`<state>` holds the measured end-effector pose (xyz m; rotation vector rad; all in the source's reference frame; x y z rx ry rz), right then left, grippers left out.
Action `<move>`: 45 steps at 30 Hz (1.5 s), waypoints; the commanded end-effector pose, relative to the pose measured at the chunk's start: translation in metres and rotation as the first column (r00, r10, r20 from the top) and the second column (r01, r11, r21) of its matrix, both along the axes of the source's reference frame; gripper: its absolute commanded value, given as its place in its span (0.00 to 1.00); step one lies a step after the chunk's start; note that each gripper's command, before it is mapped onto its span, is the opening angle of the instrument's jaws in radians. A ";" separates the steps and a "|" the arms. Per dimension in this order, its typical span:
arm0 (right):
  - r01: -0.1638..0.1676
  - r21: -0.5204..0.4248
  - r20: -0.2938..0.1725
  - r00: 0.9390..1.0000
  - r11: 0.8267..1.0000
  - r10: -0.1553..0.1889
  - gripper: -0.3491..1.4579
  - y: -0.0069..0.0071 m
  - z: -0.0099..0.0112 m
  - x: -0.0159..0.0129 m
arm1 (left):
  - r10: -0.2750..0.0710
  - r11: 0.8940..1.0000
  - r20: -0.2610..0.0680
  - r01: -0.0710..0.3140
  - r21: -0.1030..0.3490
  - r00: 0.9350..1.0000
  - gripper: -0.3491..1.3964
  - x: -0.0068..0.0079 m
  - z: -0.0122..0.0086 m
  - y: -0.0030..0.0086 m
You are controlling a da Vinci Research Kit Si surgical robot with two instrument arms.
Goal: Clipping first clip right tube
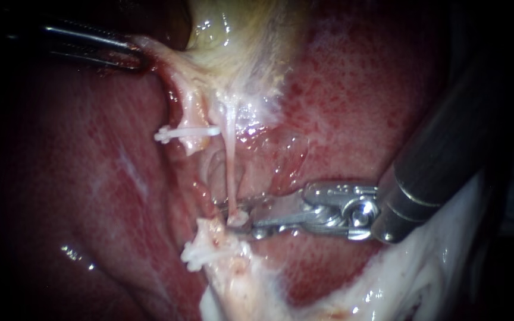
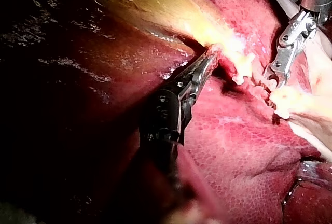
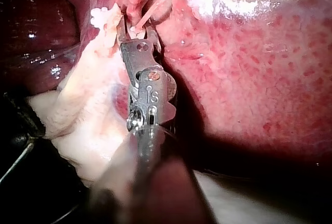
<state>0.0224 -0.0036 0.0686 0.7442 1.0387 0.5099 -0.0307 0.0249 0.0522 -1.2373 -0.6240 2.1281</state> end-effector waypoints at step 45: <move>0.099 0.360 -0.403 0.913 0.928 0.059 0.46 0.0006 -0.0013 -0.0016 | 0.001 1.000 0.001 -0.001 0.000 1.000 0.00 0.0001 -0.0001 0.0000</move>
